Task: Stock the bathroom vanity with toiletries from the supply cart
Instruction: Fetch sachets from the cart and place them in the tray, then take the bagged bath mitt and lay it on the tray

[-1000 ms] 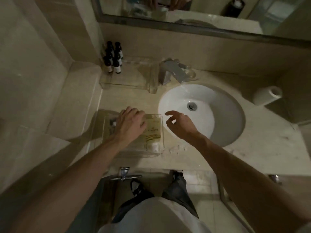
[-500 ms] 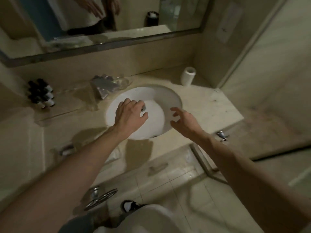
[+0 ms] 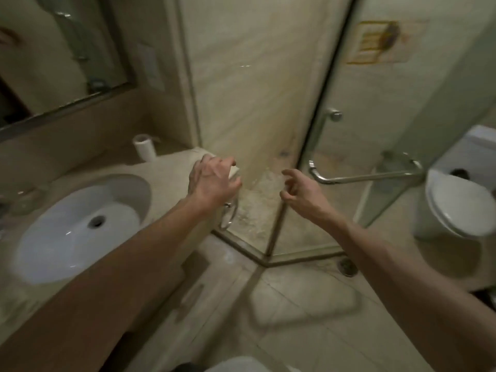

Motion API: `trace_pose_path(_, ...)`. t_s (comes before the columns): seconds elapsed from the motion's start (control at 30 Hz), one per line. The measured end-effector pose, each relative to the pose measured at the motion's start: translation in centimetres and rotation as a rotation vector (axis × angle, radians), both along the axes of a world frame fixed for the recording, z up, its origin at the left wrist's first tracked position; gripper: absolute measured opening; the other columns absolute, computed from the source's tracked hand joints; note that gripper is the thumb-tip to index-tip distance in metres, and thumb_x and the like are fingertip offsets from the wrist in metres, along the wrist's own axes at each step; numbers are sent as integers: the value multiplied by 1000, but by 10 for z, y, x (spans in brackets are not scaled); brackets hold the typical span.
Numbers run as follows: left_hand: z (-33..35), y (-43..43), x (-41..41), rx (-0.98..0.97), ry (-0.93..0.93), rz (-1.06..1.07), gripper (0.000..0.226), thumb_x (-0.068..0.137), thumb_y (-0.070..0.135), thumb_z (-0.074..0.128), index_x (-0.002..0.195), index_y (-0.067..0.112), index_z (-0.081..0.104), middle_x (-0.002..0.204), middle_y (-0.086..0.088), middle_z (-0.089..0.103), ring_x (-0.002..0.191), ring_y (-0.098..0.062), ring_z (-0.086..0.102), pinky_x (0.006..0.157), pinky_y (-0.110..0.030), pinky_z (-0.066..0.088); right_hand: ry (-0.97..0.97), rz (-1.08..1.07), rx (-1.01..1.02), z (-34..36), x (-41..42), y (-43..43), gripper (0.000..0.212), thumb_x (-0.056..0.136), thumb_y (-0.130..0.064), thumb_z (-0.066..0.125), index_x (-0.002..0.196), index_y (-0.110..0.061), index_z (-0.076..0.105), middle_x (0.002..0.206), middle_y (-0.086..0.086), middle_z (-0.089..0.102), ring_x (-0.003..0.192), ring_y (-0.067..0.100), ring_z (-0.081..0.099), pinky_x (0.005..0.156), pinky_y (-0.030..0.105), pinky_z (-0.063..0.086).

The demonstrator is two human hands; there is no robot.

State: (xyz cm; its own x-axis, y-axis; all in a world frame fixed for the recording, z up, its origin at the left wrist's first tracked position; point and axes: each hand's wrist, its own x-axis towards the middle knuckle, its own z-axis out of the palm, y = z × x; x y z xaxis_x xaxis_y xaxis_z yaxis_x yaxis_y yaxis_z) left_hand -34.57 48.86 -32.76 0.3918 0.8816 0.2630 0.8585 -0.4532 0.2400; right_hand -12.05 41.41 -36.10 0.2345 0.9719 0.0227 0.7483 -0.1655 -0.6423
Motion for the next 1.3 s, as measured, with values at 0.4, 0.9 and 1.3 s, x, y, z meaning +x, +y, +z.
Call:
trace_pose_path(0.4,27,-134,316,71,42,-665,45,86,51,64,120,23,66,110,-8,73,103,-32,57,84,-38,44,-1,-656,10,29,236,-262,56,89,-26,69,142,-23,52,122,0,66,99,22,66,93,36,52)
trace_pose_path(0.9,50,-420,624,87,-33,-1496,47,92,51,60,131,23,59,112,-7,72,106,-29,56,78,-37,41,-31,-1498,-52,57,350,-605,56,92,-26,64,145,-25,47,129,-2,61,116,23,61,98,40,50)
trace_pose_path(1.3,47,-680,720,15,-101,-2041,46,89,51,60,125,22,62,108,-6,73,107,-29,59,85,-43,52,19,-2017,23,53,323,-795,56,98,-33,62,149,-29,40,132,-4,57,114,18,61,97,43,53)
